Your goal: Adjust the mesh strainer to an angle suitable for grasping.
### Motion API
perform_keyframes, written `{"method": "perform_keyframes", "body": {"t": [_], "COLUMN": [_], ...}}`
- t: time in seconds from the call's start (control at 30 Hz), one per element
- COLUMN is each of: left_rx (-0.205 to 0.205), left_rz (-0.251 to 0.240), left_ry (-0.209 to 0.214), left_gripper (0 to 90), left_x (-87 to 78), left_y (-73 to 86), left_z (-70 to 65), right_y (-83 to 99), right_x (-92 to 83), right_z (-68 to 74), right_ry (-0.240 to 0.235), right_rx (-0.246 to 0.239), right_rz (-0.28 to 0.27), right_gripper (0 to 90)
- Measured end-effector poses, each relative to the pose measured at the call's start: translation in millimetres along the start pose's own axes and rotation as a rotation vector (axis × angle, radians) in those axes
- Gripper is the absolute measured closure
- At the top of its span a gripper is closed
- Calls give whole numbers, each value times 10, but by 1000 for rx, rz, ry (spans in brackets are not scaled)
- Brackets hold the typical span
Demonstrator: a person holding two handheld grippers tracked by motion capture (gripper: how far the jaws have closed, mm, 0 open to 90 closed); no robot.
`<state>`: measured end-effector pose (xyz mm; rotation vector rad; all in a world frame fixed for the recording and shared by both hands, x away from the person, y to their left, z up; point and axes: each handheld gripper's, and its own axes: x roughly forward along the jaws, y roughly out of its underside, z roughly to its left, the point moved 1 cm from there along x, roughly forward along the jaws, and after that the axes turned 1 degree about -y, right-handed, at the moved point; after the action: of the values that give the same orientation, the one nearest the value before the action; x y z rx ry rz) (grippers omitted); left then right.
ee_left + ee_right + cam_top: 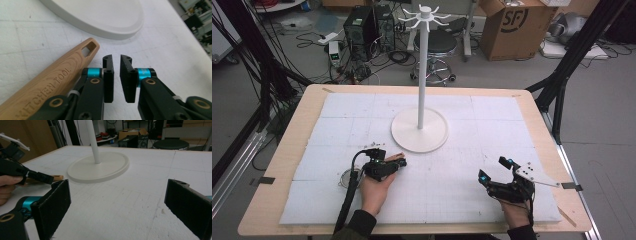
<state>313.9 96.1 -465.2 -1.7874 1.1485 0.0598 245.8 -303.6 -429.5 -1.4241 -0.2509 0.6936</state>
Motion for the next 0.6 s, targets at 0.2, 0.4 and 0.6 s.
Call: {"method": "perform_keyframes", "body": {"t": [0.2, 0.4, 0.6], "left_rx": [68, 133, 101], "left_rz": [-72, -95, -104], "left_ry": [79, 118, 90], "left_gripper": [555, 434, 388], "left_x": [-232, -510, -738], "left_y": [18, -10, -98], "left_z": [10, 18, 249], "right_y": [-14, -17, 9], "right_x": [28, 77, 90], "right_z": [0, 81, 87], "right_ry": [3, 6, 4], "right_rx": [-1, -42, -53], "right_rz": [2, 21, 33], "right_gripper": [59, 59, 59]}}
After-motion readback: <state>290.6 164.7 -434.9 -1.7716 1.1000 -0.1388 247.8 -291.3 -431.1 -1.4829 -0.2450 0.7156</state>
